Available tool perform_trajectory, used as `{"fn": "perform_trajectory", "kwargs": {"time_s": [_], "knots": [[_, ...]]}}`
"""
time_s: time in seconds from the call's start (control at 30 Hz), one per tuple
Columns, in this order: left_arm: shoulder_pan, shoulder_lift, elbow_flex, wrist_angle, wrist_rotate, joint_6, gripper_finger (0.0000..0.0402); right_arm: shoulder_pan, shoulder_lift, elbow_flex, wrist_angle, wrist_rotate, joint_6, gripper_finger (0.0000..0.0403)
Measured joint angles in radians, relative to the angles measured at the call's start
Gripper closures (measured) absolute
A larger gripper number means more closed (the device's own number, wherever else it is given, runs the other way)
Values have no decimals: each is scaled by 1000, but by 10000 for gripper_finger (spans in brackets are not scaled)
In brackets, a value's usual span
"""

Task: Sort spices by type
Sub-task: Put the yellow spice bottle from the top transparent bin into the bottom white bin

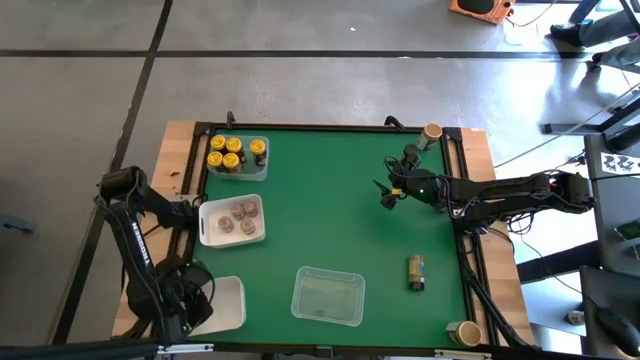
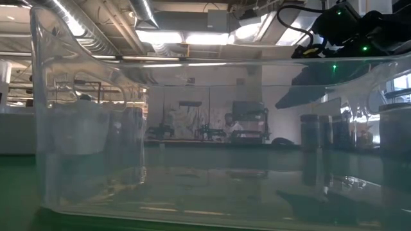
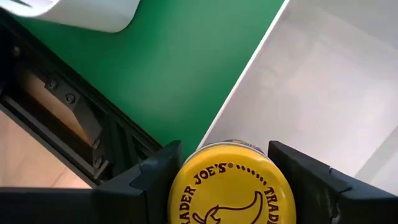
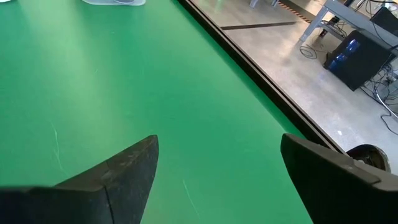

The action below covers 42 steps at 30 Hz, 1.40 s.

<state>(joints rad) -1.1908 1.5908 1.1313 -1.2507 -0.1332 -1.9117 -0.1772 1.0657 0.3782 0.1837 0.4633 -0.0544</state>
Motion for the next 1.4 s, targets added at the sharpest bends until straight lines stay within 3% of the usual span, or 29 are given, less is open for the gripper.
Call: {"fn": "perform_trajectory", "kwargs": {"time_s": [0.3,0.6,0.73,1.03,1.4], "knots": [[11,-1,-26,4,115,-25,92,0,0,0,-1,-5,0,65],[52,-98,-24,-1,62,47,85,0,0,0,-3,-9,0,65],[94,-184,-23,1,-71,81,84,0,0,0,-3,-10,0,65],[299,-387,-23,24,-497,344,84,0,0,0,-1,-19,-3,65],[517,-413,-23,156,-919,752,84,0,0,0,56,-19,-40,65]]}}
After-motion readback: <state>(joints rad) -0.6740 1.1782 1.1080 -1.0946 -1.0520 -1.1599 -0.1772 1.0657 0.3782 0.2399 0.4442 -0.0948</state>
